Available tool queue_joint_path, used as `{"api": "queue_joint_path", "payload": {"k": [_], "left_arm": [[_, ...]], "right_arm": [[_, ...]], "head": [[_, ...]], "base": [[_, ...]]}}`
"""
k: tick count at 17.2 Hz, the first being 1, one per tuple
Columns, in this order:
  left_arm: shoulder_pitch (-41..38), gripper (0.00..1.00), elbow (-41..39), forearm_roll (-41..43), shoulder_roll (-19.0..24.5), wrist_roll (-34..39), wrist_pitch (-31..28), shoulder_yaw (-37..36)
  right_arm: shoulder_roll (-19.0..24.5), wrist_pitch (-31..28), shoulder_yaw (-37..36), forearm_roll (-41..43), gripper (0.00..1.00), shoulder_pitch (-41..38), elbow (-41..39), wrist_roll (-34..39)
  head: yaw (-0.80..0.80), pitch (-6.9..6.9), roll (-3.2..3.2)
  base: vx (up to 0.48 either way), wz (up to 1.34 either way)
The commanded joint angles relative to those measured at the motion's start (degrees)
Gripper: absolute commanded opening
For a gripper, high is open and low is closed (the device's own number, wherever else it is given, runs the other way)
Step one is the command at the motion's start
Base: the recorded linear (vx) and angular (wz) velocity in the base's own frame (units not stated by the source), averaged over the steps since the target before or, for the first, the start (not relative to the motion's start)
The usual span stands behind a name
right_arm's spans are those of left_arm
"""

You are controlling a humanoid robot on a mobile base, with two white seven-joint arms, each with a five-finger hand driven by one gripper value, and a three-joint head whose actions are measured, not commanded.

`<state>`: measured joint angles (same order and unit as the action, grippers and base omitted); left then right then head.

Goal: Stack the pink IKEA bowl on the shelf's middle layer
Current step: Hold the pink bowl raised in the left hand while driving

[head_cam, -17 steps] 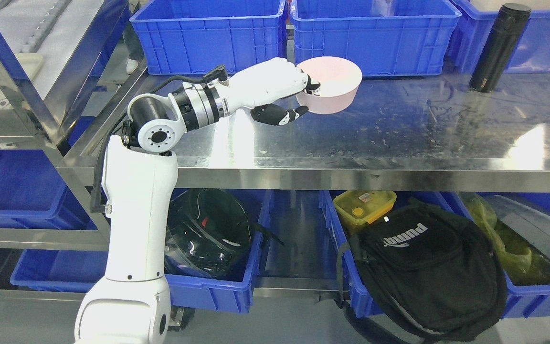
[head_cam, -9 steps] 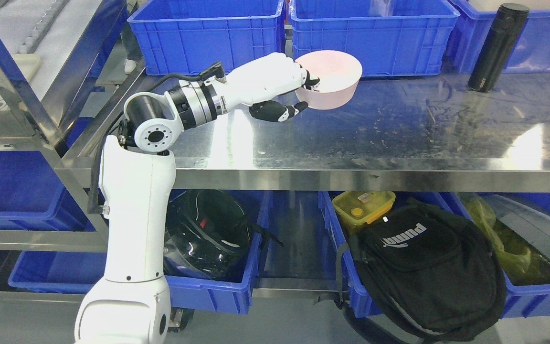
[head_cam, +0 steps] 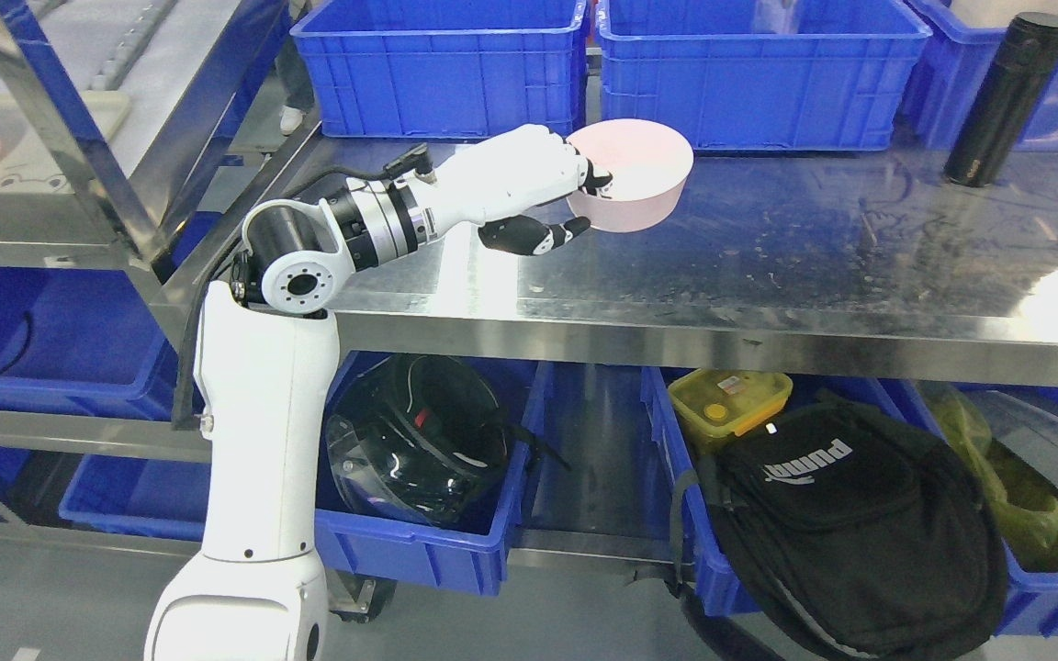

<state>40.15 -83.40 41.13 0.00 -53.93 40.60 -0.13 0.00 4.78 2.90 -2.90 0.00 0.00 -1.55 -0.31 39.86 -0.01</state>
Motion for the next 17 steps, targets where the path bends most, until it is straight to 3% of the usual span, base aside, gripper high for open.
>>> {"api": "queue_joint_path", "payload": {"k": [1, 8, 17], "left_arm": [[-3.84, 0.01, -1.24, 0.0, 1.0, 0.14, 0.45, -2.15], [-4.55, 0.02, -2.3, 0.0, 1.0, 0.23, 2.64, -2.86], [-5.52, 0.02, -2.47, 0.0, 1.0, 0.23, 3.09, -2.77]], "right_arm": [[-1.0, -0.04, 0.0, 0.0, 1.0, -1.23, -1.0, 0.05], [-1.0, -0.04, 0.0, 0.0, 1.0, -1.23, -1.0, 0.05], [-1.0, -0.04, 0.0, 0.0, 1.0, -1.23, -1.0, 0.05]], "head": [[0.0, 0.0, 0.0], [0.0, 0.0, 0.0], [0.0, 0.03, 0.0]], "base": [[-0.026, 0.36], [0.003, 0.78], [0.012, 1.48]]}}
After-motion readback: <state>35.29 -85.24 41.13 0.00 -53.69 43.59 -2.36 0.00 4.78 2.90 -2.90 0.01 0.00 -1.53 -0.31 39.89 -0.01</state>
